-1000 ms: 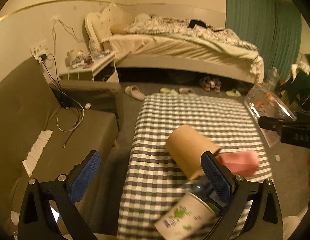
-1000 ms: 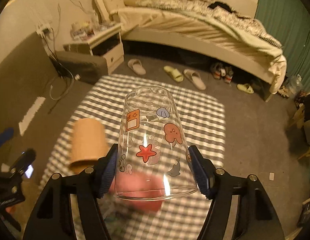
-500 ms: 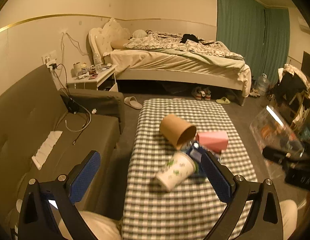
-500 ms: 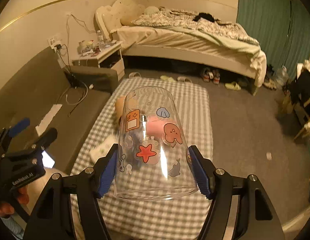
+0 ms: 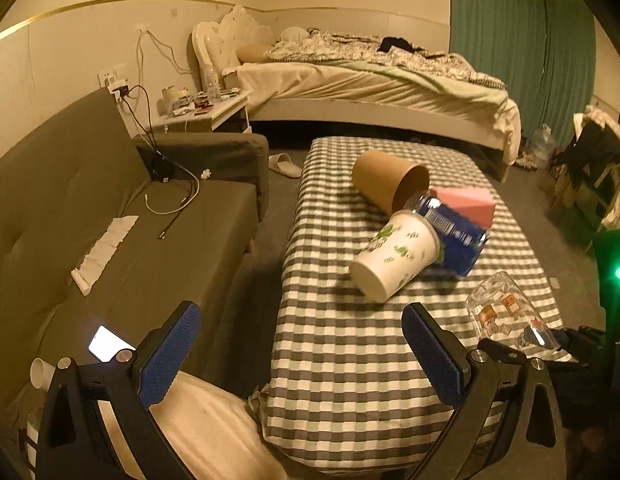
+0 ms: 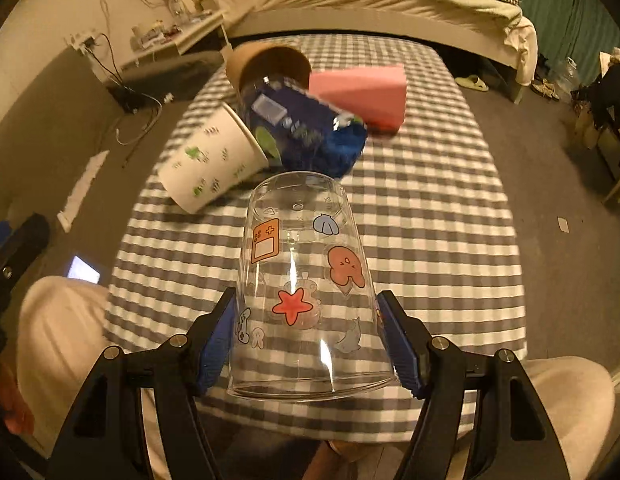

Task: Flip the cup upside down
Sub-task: 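Lift the clear cup with the right gripper and turn it over, then carry the clear cup with the right gripper toward the left gripper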

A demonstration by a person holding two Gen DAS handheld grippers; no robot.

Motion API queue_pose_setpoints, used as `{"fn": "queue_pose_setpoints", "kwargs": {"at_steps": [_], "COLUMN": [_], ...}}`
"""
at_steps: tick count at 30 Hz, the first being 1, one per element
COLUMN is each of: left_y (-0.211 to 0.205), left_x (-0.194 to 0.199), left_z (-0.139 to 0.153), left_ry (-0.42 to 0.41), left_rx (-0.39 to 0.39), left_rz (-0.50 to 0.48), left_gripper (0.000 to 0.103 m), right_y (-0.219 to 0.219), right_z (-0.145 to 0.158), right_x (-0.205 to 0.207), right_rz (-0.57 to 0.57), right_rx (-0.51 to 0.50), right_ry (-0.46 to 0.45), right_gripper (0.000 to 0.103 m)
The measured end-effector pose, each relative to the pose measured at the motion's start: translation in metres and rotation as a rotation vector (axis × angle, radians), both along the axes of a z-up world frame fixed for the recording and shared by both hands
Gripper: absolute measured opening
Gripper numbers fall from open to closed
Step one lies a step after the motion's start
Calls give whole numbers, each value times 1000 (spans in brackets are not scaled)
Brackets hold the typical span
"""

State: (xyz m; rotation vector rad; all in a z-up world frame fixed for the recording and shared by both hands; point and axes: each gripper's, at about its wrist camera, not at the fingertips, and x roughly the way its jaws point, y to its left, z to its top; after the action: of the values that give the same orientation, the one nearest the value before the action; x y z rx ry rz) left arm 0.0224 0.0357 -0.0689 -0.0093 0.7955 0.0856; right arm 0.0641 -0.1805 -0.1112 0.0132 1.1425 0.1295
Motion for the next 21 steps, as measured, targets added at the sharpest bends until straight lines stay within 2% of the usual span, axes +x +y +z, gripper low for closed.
{"fn": "queue_pose_setpoints", "kwargs": {"at_steps": [6, 11, 15, 18, 21], "left_y": [-3, -10, -19, -26, -35], "left_x": [5, 11, 16, 22, 31], "left_z": [-12, -20, -22, -22, -20], "left_ry": [27, 57, 73, 97, 128], "left_rx": [-10, -17, 2, 15, 23], "left_rz": [-9, -30, -45, -63, -86], "left_gripper": [103, 103, 103, 103, 103], "right_y": [-1, 2, -5, -19, -42], "right_z": [-28, -31, -33, -26, -2], "right_x": [15, 20, 21, 20, 15], "right_rz": [0, 19, 32, 22, 18], "right_rx": [-7, -5, 38, 54, 105], "right_ry": [46, 32, 52, 55, 16], "right_gripper": [69, 69, 71, 88, 89]}}
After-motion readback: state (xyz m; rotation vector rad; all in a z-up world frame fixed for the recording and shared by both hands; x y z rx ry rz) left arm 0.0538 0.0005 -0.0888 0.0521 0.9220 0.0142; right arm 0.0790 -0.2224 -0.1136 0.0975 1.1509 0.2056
